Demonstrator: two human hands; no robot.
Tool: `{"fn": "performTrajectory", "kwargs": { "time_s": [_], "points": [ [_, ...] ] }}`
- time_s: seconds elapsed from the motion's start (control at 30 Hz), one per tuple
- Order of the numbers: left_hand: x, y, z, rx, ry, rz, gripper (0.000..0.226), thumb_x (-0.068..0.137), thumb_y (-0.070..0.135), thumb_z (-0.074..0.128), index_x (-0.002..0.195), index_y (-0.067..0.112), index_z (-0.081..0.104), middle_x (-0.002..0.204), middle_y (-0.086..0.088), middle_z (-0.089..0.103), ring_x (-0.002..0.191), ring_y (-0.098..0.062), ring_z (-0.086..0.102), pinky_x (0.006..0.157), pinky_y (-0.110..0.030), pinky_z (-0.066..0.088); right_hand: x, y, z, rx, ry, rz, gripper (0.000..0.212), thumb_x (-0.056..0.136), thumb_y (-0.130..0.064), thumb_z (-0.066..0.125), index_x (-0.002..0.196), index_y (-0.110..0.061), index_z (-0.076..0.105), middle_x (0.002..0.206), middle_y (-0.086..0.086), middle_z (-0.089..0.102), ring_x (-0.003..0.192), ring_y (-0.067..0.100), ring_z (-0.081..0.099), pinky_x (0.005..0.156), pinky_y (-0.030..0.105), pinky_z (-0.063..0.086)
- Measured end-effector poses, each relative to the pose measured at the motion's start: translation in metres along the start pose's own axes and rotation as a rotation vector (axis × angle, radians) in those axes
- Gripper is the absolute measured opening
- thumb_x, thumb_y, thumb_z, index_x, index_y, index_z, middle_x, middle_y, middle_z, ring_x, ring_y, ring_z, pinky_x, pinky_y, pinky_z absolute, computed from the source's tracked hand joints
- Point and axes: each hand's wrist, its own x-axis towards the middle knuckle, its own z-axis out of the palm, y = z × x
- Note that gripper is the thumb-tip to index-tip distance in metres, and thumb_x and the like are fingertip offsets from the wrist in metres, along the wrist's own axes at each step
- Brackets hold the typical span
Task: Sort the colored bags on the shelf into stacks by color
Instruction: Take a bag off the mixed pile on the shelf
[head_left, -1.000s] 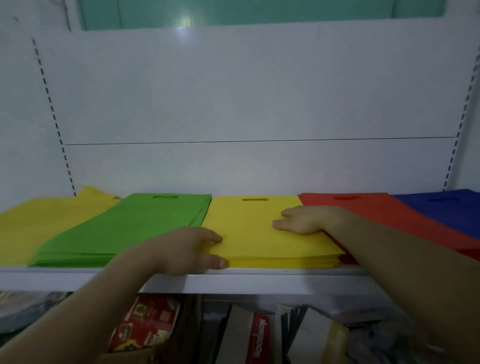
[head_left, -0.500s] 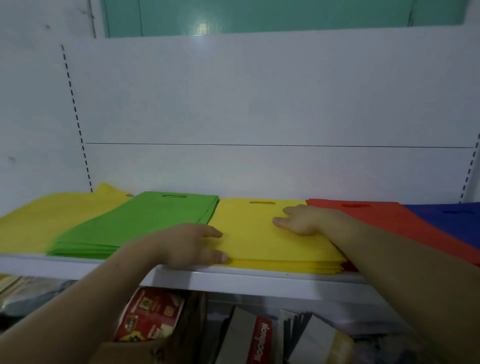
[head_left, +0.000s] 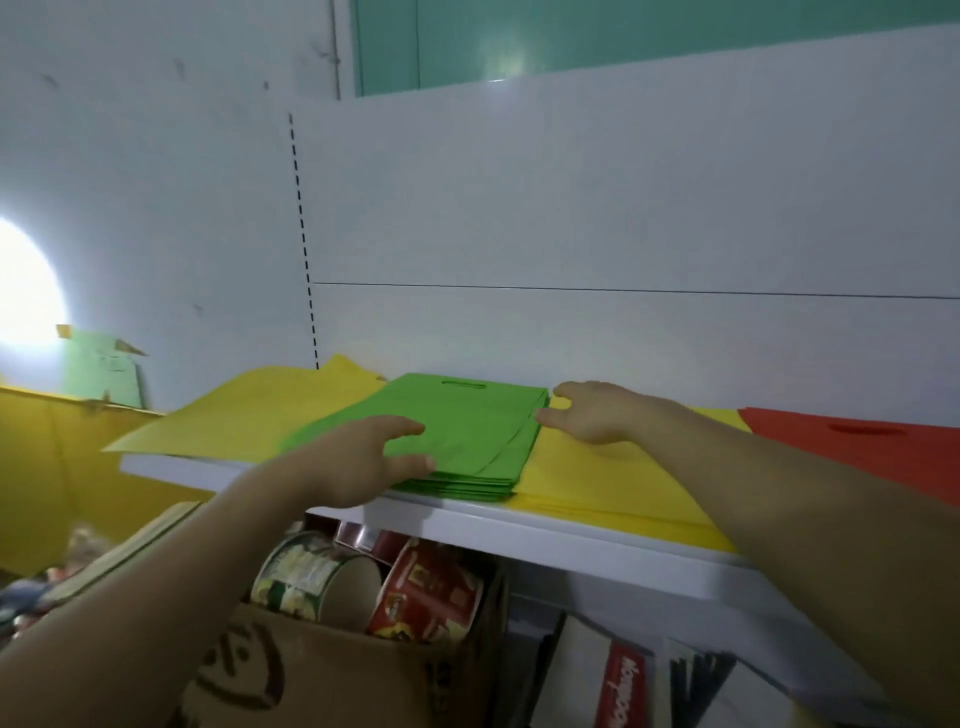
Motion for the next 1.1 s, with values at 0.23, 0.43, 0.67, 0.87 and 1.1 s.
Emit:
{"fn": "performTrajectory", "kwargs": {
  "time_s": [0.23, 0.43, 0.67, 0.87, 1.1],
  "points": [
    [-0.031, -0.112, -0.046, -0.007, 0.048, -0.051, 0.064, 0.088, 0.051, 0.053, 0.144, 0.026, 0.035, 0.152, 0.002, 0.03, 0.138, -0.018, 0.031, 0.109, -0.031, 0.027, 0.03, -0.134, 0.016, -0.021, 0.003, -0.074, 0.075, 0.095, -0.06, 0.033, 0.152, -0.013, 0.019, 0.159, 0.007, 0.018, 0.144, 0.025, 0.021, 0.115, 0.032, 0.02],
    [-0.054, -0.203, -0.079, 0.014, 0.024, -0.096, 0.061, 0.09, 0.051, 0.049, 0.144, 0.027, 0.033, 0.153, 0.004, 0.03, 0.138, -0.019, 0.031, 0.11, -0.036, 0.03, 0.06, -0.231, 0.047, 0.007, -0.037, -0.089, 0.075, 0.094, -0.063, 0.033, 0.152, -0.017, 0.02, 0.16, 0.004, 0.015, 0.145, 0.025, 0.019, 0.117, 0.036, 0.019],
    [-0.044, -0.267, -0.095, -0.024, 0.028, -0.125, 0.062, 0.089, 0.052, 0.051, 0.144, 0.028, 0.033, 0.151, 0.003, 0.032, 0.136, -0.02, 0.035, 0.107, -0.036, 0.033, 0.096, -0.284, 0.055, 0.014, -0.055, -0.069, 0.075, 0.094, -0.062, 0.035, 0.152, -0.017, 0.019, 0.159, 0.006, 0.017, 0.144, 0.026, 0.023, 0.115, 0.036, 0.023],
    [-0.004, -0.292, -0.099, -0.043, 0.058, -0.119, 0.062, 0.089, 0.052, 0.051, 0.143, 0.027, 0.034, 0.152, 0.004, 0.032, 0.134, -0.019, 0.038, 0.103, -0.032, 0.033, 0.146, -0.29, 0.054, -0.056, -0.054, -0.039, 0.076, 0.094, -0.061, 0.034, 0.152, -0.013, 0.019, 0.159, 0.005, 0.018, 0.144, 0.025, 0.021, 0.115, 0.035, 0.022],
    [0.054, -0.318, -0.102, -0.04, 0.06, -0.178, 0.059, 0.09, 0.05, 0.051, 0.142, 0.025, 0.036, 0.151, 0.001, 0.033, 0.136, -0.021, 0.034, 0.107, -0.033, 0.03, 0.208, -0.276, 0.053, -0.131, -0.114, 0.056, 0.079, 0.094, -0.062, 0.036, 0.15, -0.008, 0.022, 0.157, 0.009, 0.023, 0.142, 0.027, 0.026, 0.114, 0.038, 0.026]
  ]
}}
